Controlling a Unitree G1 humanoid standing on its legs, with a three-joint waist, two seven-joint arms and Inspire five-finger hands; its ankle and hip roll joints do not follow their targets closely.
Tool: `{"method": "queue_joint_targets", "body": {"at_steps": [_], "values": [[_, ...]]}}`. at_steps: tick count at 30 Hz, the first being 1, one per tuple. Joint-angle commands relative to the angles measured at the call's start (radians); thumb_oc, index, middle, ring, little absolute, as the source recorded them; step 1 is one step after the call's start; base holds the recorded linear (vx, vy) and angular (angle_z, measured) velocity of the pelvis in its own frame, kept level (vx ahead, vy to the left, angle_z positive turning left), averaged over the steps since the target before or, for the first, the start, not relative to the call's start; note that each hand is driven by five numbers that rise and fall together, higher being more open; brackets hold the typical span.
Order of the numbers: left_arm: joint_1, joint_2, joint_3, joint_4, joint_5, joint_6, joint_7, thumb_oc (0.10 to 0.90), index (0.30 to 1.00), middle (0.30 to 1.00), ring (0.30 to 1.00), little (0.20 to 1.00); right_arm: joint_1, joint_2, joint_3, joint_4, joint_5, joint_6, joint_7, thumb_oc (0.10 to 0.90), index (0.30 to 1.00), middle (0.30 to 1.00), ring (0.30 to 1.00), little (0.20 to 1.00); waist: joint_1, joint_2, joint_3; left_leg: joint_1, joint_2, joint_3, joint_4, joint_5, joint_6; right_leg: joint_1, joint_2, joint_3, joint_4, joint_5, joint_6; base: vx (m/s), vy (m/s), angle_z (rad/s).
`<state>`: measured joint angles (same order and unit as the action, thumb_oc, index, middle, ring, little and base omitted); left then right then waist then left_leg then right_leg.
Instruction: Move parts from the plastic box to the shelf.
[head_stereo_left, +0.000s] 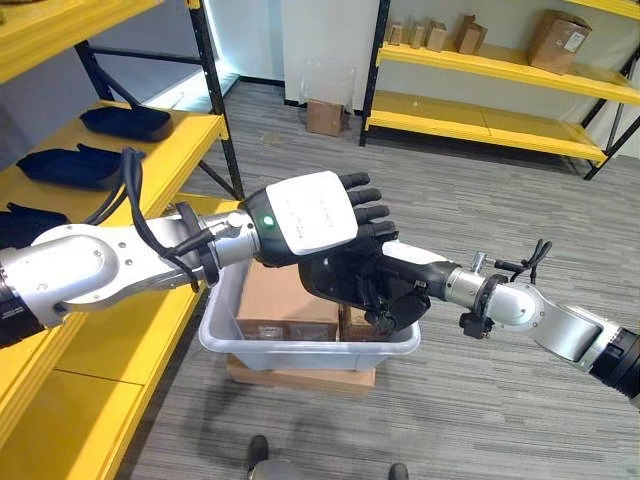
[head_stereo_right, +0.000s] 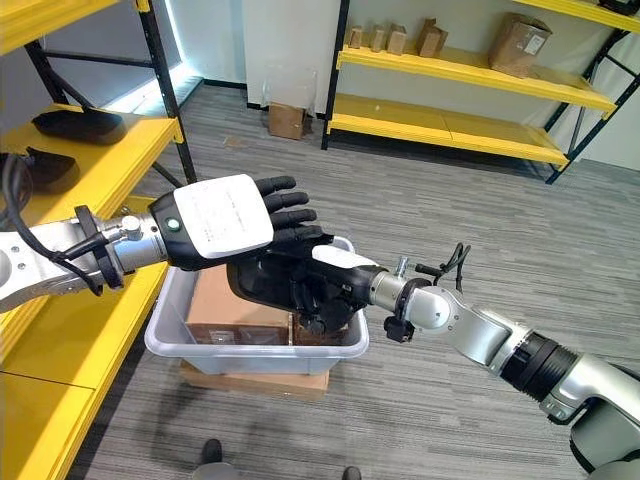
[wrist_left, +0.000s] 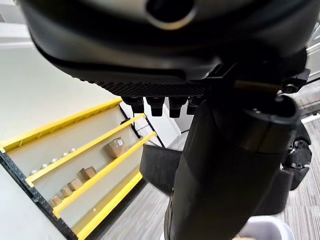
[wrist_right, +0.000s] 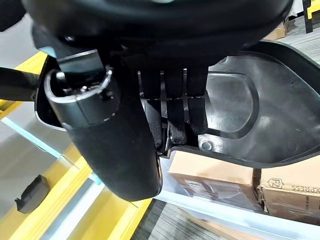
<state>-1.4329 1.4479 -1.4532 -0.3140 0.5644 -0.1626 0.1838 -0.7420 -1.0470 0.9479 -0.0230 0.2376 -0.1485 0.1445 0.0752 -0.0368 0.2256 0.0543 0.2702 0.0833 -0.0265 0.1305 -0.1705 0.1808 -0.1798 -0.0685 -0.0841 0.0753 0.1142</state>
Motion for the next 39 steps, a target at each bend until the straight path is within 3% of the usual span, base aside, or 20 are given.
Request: {"method": "queue_joint_targets", "body": {"at_steps": [1,10,16,25,32,39], "values": [[-0.067,0.029,0.053,0.076,0.018,0.026,0.029,0.9,1.0,1.0,1.0,1.0,-0.144,-0.077,-0.043,-0.002,0.061,-0.093,-0.058,0.4,0.3,0.3,0.3,0.3,0.001,0.024,-0.039,0.025,0.037,-0.025,-0.061,-0.064,0.084,0.051,-0.039,-0.039,0.002,-0.003,-0.077,0.0,0.0,0.0],[0.002,0.067,0.053,0.162,0.06,0.01,0.015,0.9,1.0,1.0,1.0,1.0,-0.185,-0.1,0.007,-0.027,0.068,-0.098,-0.06,0.4,0.3,0.3,0.3,0.3,-0.014,0.064,-0.03,0.025,0.038,-0.026,-0.061,-0.065,0.085,0.052,-0.042,-0.04,0.001,-0.003,-0.077,0.0,0.0,0.0],[0.026,0.077,0.053,0.196,0.066,0.007,0.02,0.9,1.0,1.0,1.0,1.0,-0.171,-0.095,-0.006,-0.038,0.078,-0.099,-0.062,0.4,0.3,0.3,0.3,0.3,-0.017,0.065,-0.027,0.024,0.037,-0.026,-0.061,-0.064,0.084,0.05,-0.042,-0.04,0.001,-0.002,-0.078,0.0,0.009,-0.03],[0.035,0.012,0.053,0.227,0.08,-0.007,0.002,0.9,1.0,1.0,1.0,1.0,-0.214,-0.081,0.039,-0.066,0.099,-0.105,-0.059,0.4,0.3,0.3,0.3,0.3,-0.027,0.072,-0.023,0.027,0.036,-0.027,-0.061,-0.064,0.084,0.051,-0.042,-0.038,0.001,0.0,-0.078,0.0,0.0,0.0],[0.028,-0.033,0.053,0.226,0.074,-0.013,-0.006,0.9,1.0,1.0,1.0,1.0,-0.235,-0.069,0.057,-0.078,0.106,-0.107,-0.06,0.4,0.3,0.3,0.3,0.3,-0.031,0.069,-0.022,0.03,0.037,-0.027,-0.061,-0.065,0.084,0.051,-0.041,-0.038,0.002,0.0,-0.078,0.0,0.0,0.0],[-0.01,-0.072,0.053,0.154,0.054,-0.018,-0.01,0.9,1.0,1.0,1.0,1.0,-0.227,-0.051,0.041,-0.083,0.109,-0.113,-0.058,0.4,0.3,0.3,0.3,0.3,-0.021,0.041,-0.023,0.033,0.037,-0.026,-0.061,-0.065,0.082,0.053,-0.039,-0.036,0.002,-0.001,-0.08,0.0,0.0,0.0]]}}
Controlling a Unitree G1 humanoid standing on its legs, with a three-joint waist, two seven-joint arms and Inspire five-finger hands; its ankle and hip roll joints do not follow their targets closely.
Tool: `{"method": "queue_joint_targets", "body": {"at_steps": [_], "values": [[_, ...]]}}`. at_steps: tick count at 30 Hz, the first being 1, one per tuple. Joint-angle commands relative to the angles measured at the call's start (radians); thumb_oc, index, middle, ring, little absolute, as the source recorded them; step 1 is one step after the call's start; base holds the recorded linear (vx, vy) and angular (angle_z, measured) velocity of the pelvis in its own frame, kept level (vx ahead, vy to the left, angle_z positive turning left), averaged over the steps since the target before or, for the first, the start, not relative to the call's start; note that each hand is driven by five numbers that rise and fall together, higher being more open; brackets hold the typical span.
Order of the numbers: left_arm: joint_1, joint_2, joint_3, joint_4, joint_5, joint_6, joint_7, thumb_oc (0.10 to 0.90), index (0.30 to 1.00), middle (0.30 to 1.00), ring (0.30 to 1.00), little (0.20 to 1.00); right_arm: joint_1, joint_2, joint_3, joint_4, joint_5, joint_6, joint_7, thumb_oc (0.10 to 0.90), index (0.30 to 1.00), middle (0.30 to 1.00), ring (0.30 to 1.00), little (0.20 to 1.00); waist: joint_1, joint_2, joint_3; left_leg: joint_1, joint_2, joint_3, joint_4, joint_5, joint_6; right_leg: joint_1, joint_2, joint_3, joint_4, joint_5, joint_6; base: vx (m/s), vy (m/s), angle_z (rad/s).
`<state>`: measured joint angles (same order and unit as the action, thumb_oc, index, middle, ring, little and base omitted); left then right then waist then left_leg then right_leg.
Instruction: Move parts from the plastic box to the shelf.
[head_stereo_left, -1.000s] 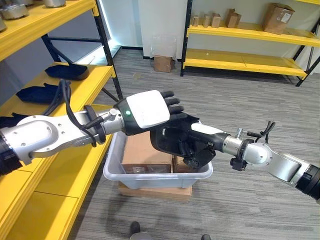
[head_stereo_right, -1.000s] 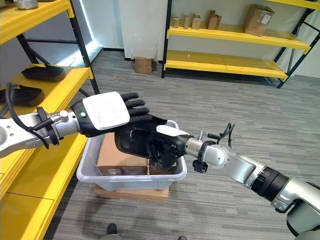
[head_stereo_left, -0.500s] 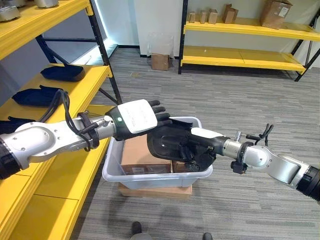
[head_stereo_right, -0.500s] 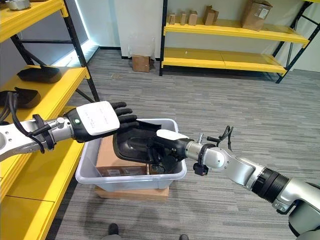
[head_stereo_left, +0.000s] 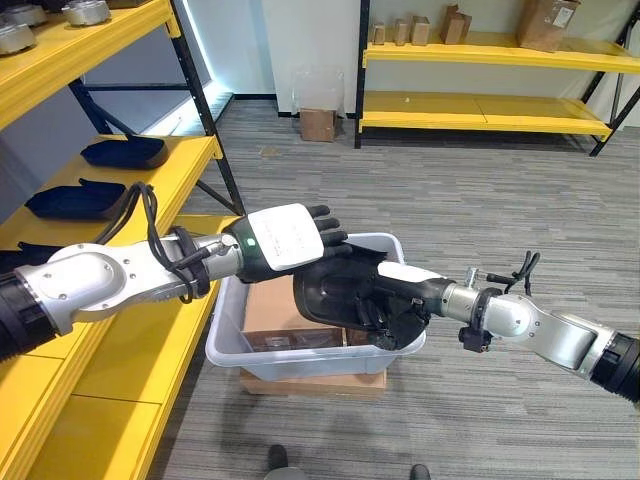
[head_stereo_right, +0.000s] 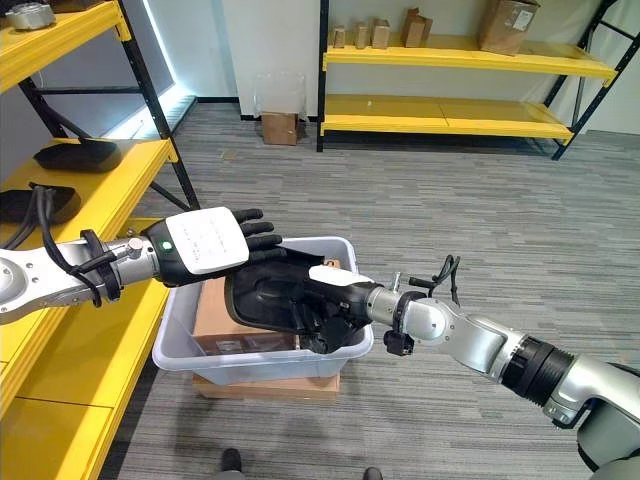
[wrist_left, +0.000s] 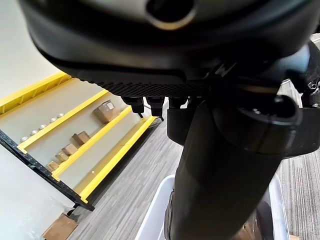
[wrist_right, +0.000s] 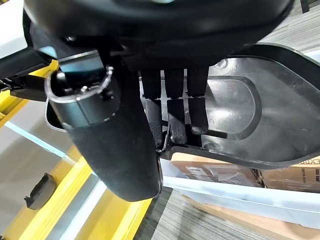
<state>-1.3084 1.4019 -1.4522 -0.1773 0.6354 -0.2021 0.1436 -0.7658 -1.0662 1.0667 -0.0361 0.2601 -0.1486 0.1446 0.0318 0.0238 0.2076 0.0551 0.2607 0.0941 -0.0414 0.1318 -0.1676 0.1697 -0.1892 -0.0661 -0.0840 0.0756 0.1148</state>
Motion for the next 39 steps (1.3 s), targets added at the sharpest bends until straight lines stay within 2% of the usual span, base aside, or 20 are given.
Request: {"method": "queue_joint_targets", "body": {"at_steps": [1,8,16,19,25,30,39], "values": [[-0.14,-0.033,0.052,0.005,-0.022,0.021,0.027,0.9,1.0,1.0,1.0,1.0,-0.204,-0.029,-0.077,-0.07,0.087,-0.114,-0.057,0.4,0.3,0.3,0.3,0.3,0.024,-0.024,-0.005,0.032,0.047,-0.036,-0.046,-0.066,0.079,0.064,-0.03,-0.039,0.001,-0.002,-0.081,0.0,0.0,0.0],[-0.165,-0.083,0.052,-0.074,-0.064,0.016,0.015,0.9,1.0,1.0,1.0,1.0,-0.206,-0.013,-0.09,-0.069,0.097,-0.117,-0.055,0.4,0.3,0.3,0.3,0.3,0.031,-0.061,-0.005,0.034,0.049,-0.034,-0.046,-0.067,0.078,0.063,-0.027,-0.036,0.002,-0.003,-0.082,0.0,0.0,0.0],[-0.115,-0.091,0.052,-0.092,-0.096,-0.005,-0.029,0.9,1.0,1.0,1.0,1.0,-0.265,-0.012,-0.063,-0.063,0.107,-0.121,-0.062,0.4,0.3,0.3,0.3,0.3,0.025,-0.071,-0.002,0.038,0.051,-0.031,-0.046,-0.068,0.079,0.061,-0.025,-0.032,0.003,-0.003,-0.083,0.0,0.004,0.0],[-0.089,-0.077,0.052,-0.061,-0.092,-0.01,-0.036,0.9,1.0,1.0,1.0,1.0,-0.275,-0.018,-0.055,-0.072,0.104,-0.124,-0.067,0.4,0.3,0.3,0.3,0.3,0.022,-0.066,0.0,0.038,0.051,-0.03,-0.046,-0.068,0.078,0.062,-0.026,-0.031,0.003,-0.002,-0.083,0.0,0.0,0.0],[-0.042,-0.062,0.052,0.031,-0.064,-0.019,-0.053,0.9,1.0,1.0,1.0,1.0,-0.319,-0.029,0.003,-0.084,0.109,-0.122,-0.064,0.4,0.3,0.3,0.3,0.3,0.008,-0.032,0.003,0.037,0.05,-0.032,-0.046,-0.067,0.079,0.059,-0.025,-0.033,0.006,-0.003,-0.083,0.0,0.0,0.0],[-0.013,-0.058,0.052,0.065,-0.044,-0.028,-0.063,0.9,1.0,1.0,1.0,1.0,-0.356,-0.022,0.026,-0.077,0.106,-0.124,-0.073,0.4,0.3,0.3,0.3,0.3,-0.004,-0.015,0.004,0.039,0.05,-0.03,-0.046,-0.067,0.079,0.058,-0.025,-0.032,0.006,-0.002,-0.083,0.0,0.0,0.0],[-0.003,-0.075,0.052,0.082,-0.032,-0.037,-0.073,0.9,1.0,1.0,1.0,1.0,-0.399,-0.015,0.06,-0.076,0.108,-0.127,-0.078,0.4,0.3,0.3,0.3,0.3,-0.016,0.001,0.005,0.041,0.048,-0.029,-0.046,-0.067,0.078,0.06,-0.026,-0.031,0.004,-0.001,-0.085,0.0,0.0,0.0]]}}
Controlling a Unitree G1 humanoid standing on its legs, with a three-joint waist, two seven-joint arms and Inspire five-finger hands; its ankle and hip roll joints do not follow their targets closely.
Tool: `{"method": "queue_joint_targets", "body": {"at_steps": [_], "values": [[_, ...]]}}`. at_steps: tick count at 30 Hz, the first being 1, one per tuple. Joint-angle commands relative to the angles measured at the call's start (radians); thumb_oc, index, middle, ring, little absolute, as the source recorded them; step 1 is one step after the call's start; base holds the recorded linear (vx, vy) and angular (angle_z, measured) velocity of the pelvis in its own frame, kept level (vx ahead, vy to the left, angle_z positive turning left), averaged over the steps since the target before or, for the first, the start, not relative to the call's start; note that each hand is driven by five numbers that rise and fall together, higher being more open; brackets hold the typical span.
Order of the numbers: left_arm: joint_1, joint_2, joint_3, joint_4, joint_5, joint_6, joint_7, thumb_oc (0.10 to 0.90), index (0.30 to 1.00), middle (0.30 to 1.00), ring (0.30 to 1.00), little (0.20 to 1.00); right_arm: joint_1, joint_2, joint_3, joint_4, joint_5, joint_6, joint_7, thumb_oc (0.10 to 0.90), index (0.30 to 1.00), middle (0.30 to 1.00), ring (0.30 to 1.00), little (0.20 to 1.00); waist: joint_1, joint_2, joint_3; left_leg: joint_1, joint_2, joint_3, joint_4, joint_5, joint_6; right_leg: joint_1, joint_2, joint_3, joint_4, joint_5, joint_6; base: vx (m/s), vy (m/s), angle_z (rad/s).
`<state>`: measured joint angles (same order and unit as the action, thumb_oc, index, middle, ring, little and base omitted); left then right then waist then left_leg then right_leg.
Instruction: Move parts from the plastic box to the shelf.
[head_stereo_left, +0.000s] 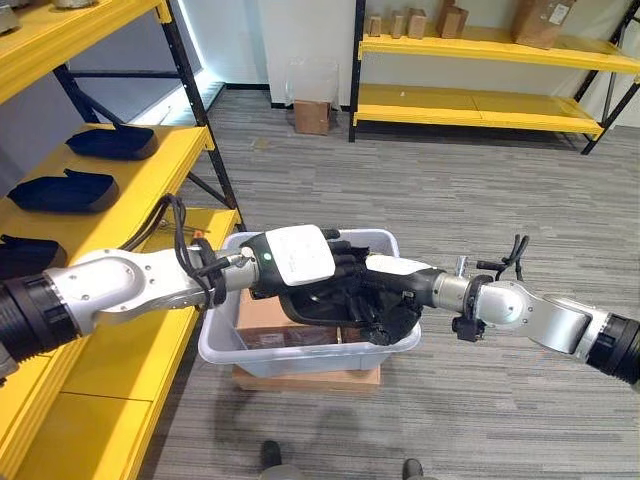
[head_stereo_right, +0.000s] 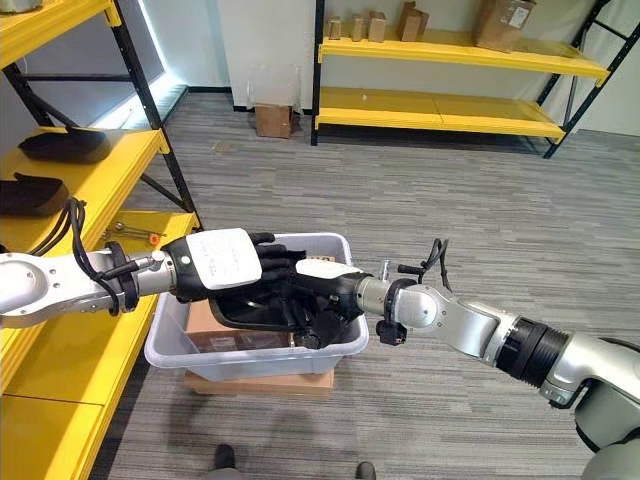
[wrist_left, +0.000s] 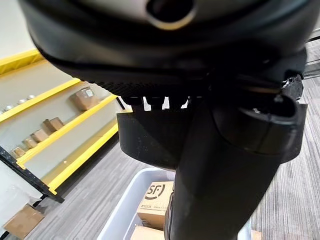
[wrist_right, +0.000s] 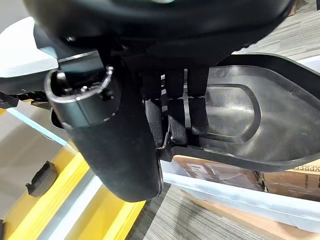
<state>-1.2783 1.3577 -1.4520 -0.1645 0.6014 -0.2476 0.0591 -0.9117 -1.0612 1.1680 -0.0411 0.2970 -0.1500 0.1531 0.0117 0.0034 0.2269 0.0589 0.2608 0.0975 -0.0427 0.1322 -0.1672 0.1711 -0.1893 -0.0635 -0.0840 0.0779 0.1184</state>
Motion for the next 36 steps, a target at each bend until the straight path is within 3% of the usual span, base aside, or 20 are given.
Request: {"method": "queue_joint_targets", "body": {"at_steps": [1,15,25,36], "values": [[-0.029,-0.035,0.052,0.072,0.001,0.007,0.009,0.9,1.0,1.0,1.0,1.0,-0.255,-0.018,-0.042,-0.072,0.071,-0.126,-0.088,0.4,0.3,0.3,0.3,0.3,0.003,0.022,-0.014,0.037,0.048,-0.033,-0.045,-0.067,0.077,0.058,-0.026,-0.034,0.004,-0.003,-0.089,0.0,0.0,0.0],[-0.02,-0.061,0.052,0.026,-0.017,-0.003,-0.013,0.9,1.0,1.0,1.0,1.0,-0.266,-0.009,-0.08,-0.038,0.053,-0.132,-0.113,0.4,0.3,0.3,0.3,0.3,0.002,0.011,-0.023,0.039,0.048,-0.033,-0.045,-0.068,0.076,0.058,-0.027,-0.035,0.001,-0.003,-0.089,0.0,0.0,0.0],[-0.001,-0.028,0.052,0.004,-0.046,0.009,-0.008,0.9,1.0,1.0,1.0,1.0,-0.221,-0.009,-0.159,0.05,0.023,-0.124,-0.13,0.4,0.3,0.3,0.3,0.3,0.021,-0.025,-0.021,0.041,0.049,-0.03,-0.045,-0.067,0.075,0.059,-0.026,-0.034,0.001,-0.003,-0.09,0.0,0.0,0.0],[0.023,-0.007,0.052,0.009,-0.064,0.018,-0.01,0.9,1.0,1.0,1.0,1.0,-0.226,-0.01,-0.198,0.135,-0.006,-0.119,-0.152,0.4,0.3,0.3,0.3,0.3,0.029,-0.042,-0.016,0.042,0.05,-0.029,-0.045,-0.066,0.075,0.059,-0.025,-0.032,0.002,-0.004,-0.091,0.0,0.0,0.0]]}}
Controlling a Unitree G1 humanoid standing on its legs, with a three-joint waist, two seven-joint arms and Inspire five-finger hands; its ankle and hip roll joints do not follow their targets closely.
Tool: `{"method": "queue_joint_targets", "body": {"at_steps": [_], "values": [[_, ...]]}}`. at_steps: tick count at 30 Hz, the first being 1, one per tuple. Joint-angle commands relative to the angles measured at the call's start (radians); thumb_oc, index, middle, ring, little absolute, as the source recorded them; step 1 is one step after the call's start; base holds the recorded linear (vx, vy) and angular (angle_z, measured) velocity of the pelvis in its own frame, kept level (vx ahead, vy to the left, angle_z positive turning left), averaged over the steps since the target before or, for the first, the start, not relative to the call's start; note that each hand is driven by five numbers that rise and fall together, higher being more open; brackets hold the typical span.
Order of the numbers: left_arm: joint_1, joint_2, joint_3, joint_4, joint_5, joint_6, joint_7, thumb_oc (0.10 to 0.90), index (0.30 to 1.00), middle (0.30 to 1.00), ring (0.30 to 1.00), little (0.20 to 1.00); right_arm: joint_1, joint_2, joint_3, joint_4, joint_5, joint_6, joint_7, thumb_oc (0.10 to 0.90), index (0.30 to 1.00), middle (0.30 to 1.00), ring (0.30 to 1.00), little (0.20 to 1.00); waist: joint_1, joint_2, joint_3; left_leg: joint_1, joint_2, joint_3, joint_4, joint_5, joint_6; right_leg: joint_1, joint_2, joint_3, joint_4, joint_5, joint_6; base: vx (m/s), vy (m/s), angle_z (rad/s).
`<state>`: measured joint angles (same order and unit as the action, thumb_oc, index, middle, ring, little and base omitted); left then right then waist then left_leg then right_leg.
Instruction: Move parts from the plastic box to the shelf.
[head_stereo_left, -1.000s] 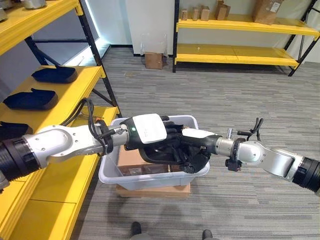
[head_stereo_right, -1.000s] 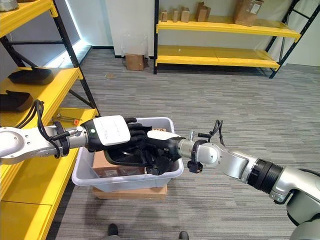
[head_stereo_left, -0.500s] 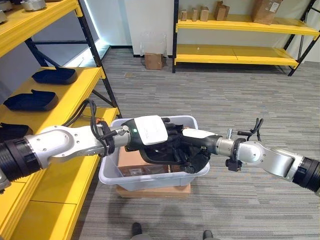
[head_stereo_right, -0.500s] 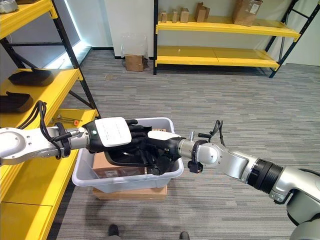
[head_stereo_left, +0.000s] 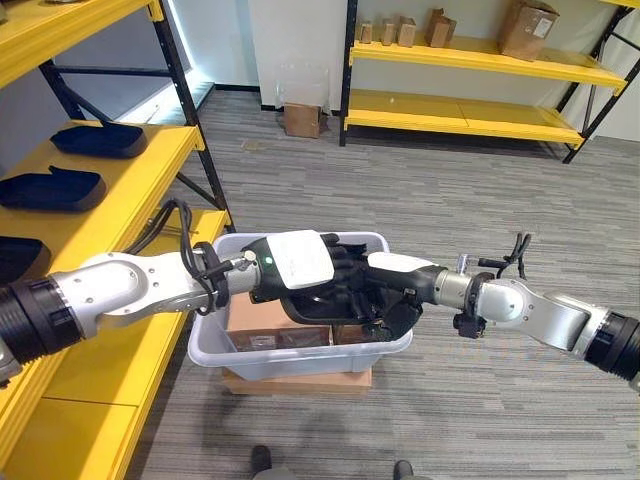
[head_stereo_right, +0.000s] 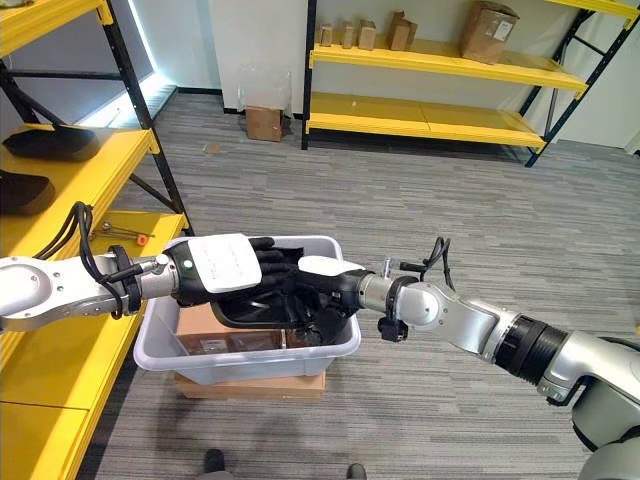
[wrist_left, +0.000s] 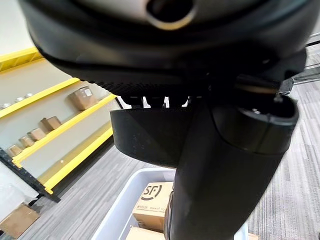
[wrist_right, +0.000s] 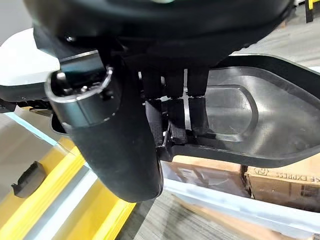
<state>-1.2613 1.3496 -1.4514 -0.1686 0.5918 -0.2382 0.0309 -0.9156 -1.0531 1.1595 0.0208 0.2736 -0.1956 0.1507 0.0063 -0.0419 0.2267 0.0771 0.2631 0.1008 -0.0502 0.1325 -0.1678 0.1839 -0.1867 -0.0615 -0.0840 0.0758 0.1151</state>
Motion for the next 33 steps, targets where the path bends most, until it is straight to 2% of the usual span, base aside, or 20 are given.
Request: {"method": "queue_joint_targets", "body": {"at_steps": [1,7,8,9,10,16,18,29,33], "values": [[0.006,0.001,0.051,0.013,-0.055,0.009,0.019,0.9,1.0,1.0,1.0,1.0,-0.222,-0.019,-0.189,0.073,0.017,-0.073,-0.149,0.4,0.3,0.3,0.3,0.3,0.035,0.003,-0.016,0.024,0.048,-0.032,-0.037,-0.067,0.076,0.046,-0.028,-0.034,0.002,-0.002,-0.087,0.0,0.0,0.0],[0.015,0.003,0.051,0.033,-0.063,0.011,0.022,0.9,1.0,1.0,1.0,1.0,-0.209,-0.018,-0.21,0.085,0.012,-0.073,-0.152,0.4,0.3,0.3,0.3,0.3,0.038,-0.002,-0.013,0.024,0.048,-0.033,-0.037,-0.066,0.076,0.047,-0.027,-0.035,0.003,-0.003,-0.088,0.0,0.0,0.0],[0.019,0.004,0.051,0.039,-0.067,0.011,0.02,0.555,0.517,0.517,0.517,0.517,-0.207,-0.014,-0.216,0.087,0.013,-0.072,-0.153,0.4,0.3,0.3,0.3,0.3,0.038,-0.003,-0.013,0.025,0.048,-0.033,-0.037,-0.065,0.076,0.046,-0.027,-0.034,0.004,-0.003,-0.088,0.0,0.0,0.0],[0.019,0.004,0.051,0.039,-0.067,0.011,0.02,0.555,0.517,0.517,0.517,0.517,-0.206,-0.014,-0.216,0.087,0.013,-0.072,-0.152,0.4,0.3,0.3,0.3,0.3,0.038,-0.003,-0.013,0.025,0.048,-0.033,-0.037,-0.065,0.076,0.046,-0.027,-0.034,0.004,-0.003,-0.088,0.0,0.0,0.0],[0.021,0.004,0.051,0.045,-0.07,0.012,0.021,0.4,0.3,0.3,0.3,0.3,-0.206,-0.014,-0.219,0.089,0.014,-0.072,-0.154,0.4,0.3,0.3,0.3,0.3,0.039,-0.004,-0.013,0.025,0.049,-0.033,-0.037,-0.065,0.076,0.046,-0.027,-0.034,0.005,-0.003,-0.088,0.0,0.0,0.0],[0.04,-0.003,0.051,0.089,-0.069,0.018,0.026,0.4,0.3,0.3,0.3,0.3,-0.209,-0.005,-0.241,0.113,0.007,-0.07,-0.166,0.4,0.3,0.3,0.3,0.3,0.04,-0.009,-0.013,0.026,0.048,-0.031,-0.037,-0.065,0.076,0.046,-0.027,-0.033,0.004,-0.002,-0.089,0.0,0.0,0.0],[0.059,-0.014,0.051,0.127,-0.077,0.021,0.027,0.4,0.3,0.3,0.3,0.3,-0.197,0.004,-0.266,0.129,0.003,-0.069,-0.169,0.4,0.3,0.3,0.3,0.3,0.046,-0.02,-0.014,0.027,0.048,-0.031,-0.037,-0.065,0.076,0.047,-0.026,-0.035,0.004,-0.003,-0.089,0.0,0.0,0.0],[0.111,-0.061,0.055,0.226,-0.086,0.03,0.034,0.4,0.3,0.3,0.3,0.3,-0.166,0.02,-0.327,0.162,-0.012,-0.06,-0.179,0.4,0.3,0.3,0.3,0.3,0.058,-0.045,-0.017,0.03,0.047,-0.03,-0.037,-0.066,0.076,0.046,-0.026,-0.032,0.01,-0.003,-0.089,0.0,0.0,0.0],[0.14,-0.054,0.097,0.216,-0.091,0.034,0.039,0.4,0.3,0.3,0.3,0.3,-0.165,0.024,-0.343,0.184,-0.009,-0.057,-0.187,0.4,0.3,0.3,0.3,0.3,0.06,-0.045,-0.018,0.03,0.048,-0.03,-0.037,-0.066,0.075,0.048,-0.027,-0.031,0.01,-0.004,-0.089,0.0,0.0,0.0]]}}
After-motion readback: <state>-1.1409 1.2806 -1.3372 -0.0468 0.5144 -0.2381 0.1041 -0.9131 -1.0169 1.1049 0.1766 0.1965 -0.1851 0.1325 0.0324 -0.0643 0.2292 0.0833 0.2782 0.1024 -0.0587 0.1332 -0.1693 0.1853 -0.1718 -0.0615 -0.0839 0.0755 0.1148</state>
